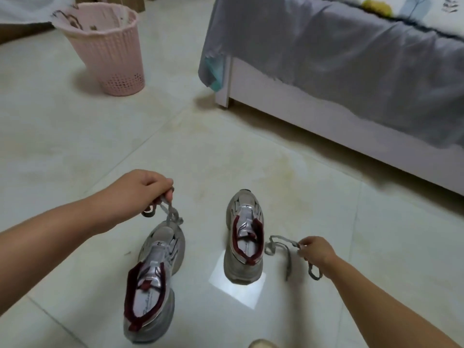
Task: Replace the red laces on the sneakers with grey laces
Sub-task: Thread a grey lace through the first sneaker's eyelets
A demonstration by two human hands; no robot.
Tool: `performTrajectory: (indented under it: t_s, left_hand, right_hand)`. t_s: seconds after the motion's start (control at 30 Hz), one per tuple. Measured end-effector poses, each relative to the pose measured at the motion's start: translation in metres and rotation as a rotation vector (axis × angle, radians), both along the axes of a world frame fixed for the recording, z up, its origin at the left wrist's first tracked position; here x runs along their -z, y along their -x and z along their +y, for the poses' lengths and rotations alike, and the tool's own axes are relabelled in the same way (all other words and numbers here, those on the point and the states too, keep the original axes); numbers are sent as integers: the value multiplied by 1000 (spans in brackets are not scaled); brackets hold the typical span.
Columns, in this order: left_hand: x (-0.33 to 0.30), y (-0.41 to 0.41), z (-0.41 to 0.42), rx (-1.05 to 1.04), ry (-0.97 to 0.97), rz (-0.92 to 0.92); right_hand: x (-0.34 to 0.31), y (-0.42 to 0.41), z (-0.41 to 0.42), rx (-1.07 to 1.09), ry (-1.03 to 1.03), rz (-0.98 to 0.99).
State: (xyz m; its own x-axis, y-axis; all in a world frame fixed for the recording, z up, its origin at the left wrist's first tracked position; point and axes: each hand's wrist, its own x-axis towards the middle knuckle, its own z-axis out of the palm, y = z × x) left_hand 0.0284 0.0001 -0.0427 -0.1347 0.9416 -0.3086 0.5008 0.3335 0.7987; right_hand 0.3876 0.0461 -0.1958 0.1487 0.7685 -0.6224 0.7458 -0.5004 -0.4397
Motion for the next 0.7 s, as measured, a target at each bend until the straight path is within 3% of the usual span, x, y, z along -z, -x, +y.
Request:
performTrajectory:
  t_s: [0.17, 0.3, 0.5, 0.7]
  left_hand:
    - [26, -3, 6, 27, 26, -34]
    - [30, -1, 6, 37, 36, -94]
    - [17, -10, -4, 136, 43, -201]
    - [13, -9, -24, 164, 22, -304]
  right_hand:
    - [27, -2, 5, 93, 64, -27]
    - [6, 20, 15, -5, -119, -122]
    - [-84, 120, 13, -328, -296, 400]
    - [-140, 186, -15, -676, -245, 537]
